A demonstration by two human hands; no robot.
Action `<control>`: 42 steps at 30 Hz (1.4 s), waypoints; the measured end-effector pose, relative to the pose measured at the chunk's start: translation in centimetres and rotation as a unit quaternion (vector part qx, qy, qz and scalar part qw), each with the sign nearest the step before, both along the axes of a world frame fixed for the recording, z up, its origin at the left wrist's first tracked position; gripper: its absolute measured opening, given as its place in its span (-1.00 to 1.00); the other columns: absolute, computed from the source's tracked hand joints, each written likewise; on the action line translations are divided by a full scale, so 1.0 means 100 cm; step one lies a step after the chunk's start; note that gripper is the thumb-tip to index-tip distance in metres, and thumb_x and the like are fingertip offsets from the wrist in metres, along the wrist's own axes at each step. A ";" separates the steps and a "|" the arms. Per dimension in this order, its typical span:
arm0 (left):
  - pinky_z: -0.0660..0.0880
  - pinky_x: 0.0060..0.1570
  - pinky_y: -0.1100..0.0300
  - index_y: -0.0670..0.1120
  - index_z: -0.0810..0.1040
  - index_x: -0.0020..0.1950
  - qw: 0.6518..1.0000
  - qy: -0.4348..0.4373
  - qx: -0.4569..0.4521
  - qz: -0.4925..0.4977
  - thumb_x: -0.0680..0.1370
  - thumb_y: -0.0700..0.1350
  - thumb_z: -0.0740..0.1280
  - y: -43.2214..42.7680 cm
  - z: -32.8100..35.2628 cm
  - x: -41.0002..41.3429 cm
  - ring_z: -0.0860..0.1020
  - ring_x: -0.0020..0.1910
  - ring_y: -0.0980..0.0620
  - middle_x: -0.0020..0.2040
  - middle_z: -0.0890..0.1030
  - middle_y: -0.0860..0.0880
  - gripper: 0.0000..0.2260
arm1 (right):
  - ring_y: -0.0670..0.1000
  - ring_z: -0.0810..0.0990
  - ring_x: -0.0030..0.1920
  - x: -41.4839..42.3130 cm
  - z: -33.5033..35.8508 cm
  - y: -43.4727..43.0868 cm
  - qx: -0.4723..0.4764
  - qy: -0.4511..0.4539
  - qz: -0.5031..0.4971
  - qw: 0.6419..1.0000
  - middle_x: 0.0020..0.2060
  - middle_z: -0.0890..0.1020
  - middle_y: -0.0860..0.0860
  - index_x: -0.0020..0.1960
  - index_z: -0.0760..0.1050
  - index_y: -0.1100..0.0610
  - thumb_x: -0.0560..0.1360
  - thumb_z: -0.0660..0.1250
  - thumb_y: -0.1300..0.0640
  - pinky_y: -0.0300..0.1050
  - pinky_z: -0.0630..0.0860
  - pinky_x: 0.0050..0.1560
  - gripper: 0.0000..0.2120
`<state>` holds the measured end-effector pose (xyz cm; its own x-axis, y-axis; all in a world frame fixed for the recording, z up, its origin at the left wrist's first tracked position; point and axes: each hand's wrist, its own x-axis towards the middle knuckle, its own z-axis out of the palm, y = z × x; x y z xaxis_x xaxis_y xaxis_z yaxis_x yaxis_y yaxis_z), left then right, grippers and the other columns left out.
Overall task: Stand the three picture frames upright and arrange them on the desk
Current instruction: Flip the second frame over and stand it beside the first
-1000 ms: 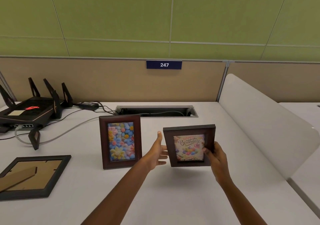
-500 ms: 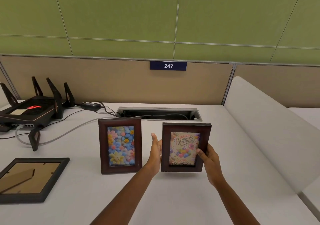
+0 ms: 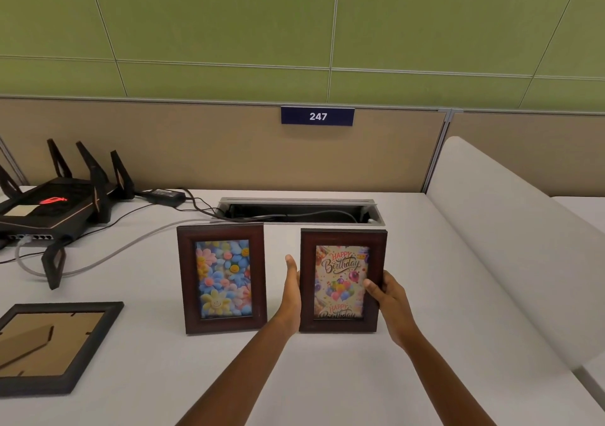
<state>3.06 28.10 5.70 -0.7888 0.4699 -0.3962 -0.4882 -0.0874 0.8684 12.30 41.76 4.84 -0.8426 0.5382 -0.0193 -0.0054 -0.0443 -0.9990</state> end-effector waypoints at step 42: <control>0.32 0.24 -0.10 -0.19 0.42 0.31 0.625 0.708 -0.329 -0.003 0.61 0.05 -0.13 -0.097 0.037 0.045 0.44 0.30 -0.21 0.30 0.50 -0.21 -0.49 | 0.21 0.33 0.37 0.011 0.053 -0.103 0.457 0.028 -0.087 0.885 0.33 0.39 0.23 0.34 0.29 0.26 0.53 0.20 0.19 0.10 0.32 0.35 -0.60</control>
<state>7.56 18.36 9.43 -0.5667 0.5772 0.5880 0.8117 0.5139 0.2777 13.35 31.42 10.15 -0.7313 0.4293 0.5300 0.0169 0.7882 -0.6151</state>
